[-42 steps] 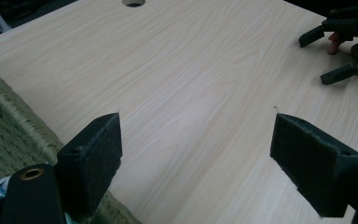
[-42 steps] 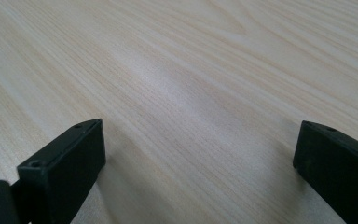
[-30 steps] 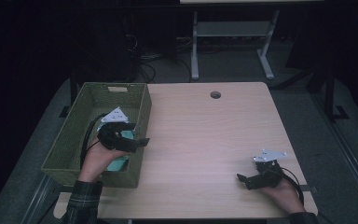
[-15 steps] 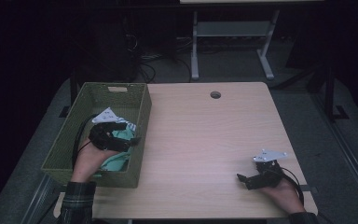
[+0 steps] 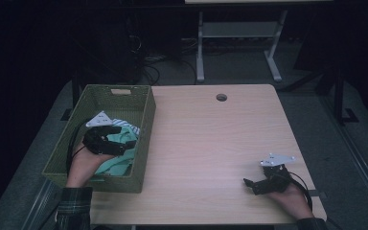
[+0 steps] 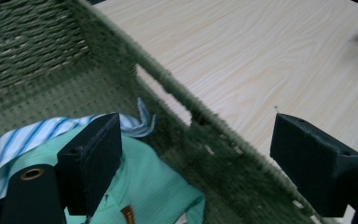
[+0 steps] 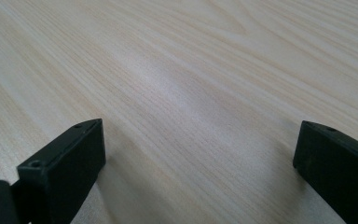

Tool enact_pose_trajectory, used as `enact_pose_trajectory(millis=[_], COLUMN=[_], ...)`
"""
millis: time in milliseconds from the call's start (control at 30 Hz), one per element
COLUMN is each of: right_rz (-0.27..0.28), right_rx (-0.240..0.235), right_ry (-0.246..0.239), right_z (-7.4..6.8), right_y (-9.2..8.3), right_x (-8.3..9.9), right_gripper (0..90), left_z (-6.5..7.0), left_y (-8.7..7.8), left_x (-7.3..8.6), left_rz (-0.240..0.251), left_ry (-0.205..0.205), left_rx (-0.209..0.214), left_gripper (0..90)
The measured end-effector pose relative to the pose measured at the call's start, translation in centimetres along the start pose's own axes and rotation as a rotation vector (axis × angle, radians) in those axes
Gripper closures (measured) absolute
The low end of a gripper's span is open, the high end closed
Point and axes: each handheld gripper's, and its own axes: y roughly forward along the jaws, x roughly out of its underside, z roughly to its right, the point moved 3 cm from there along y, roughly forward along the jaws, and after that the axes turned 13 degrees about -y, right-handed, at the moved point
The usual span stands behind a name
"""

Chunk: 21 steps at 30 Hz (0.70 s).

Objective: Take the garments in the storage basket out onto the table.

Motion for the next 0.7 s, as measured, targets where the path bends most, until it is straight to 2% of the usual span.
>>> enact_pose_trajectory(millis=[167, 200, 367, 433, 700], right_rz=[0.0, 0.0, 0.0, 0.0, 0.0], right_rx=[0.0, 0.0, 0.0, 0.0, 0.0], right_ry=[0.0, 0.0, 0.0, 0.0, 0.0], right_z=[0.0, 0.0, 0.0, 0.0, 0.0], right_y=[0.0, 0.0, 0.0, 0.0, 0.0], right_x=[0.0, 0.0, 0.0, 0.0, 0.0], right_gripper=[1.7, 1.7, 1.7, 1.7, 1.7], left_z=[-0.9, -1.2, -2.3, -2.6, -3.6], left_y=[-0.1, -0.2, -0.3, -0.3, 0.0], left_x=[0.5, 0.5, 1.2, 1.2, 1.8], left_rz=[0.008, 0.004, 0.001, -0.002, 0.001], left_ry=[-0.027, -0.015, -0.035, -0.026, -0.06], left_rx=[-0.011, -0.017, -0.042, -0.046, -0.066], left_gripper=[16.4, 16.4, 16.4, 16.4, 16.4])
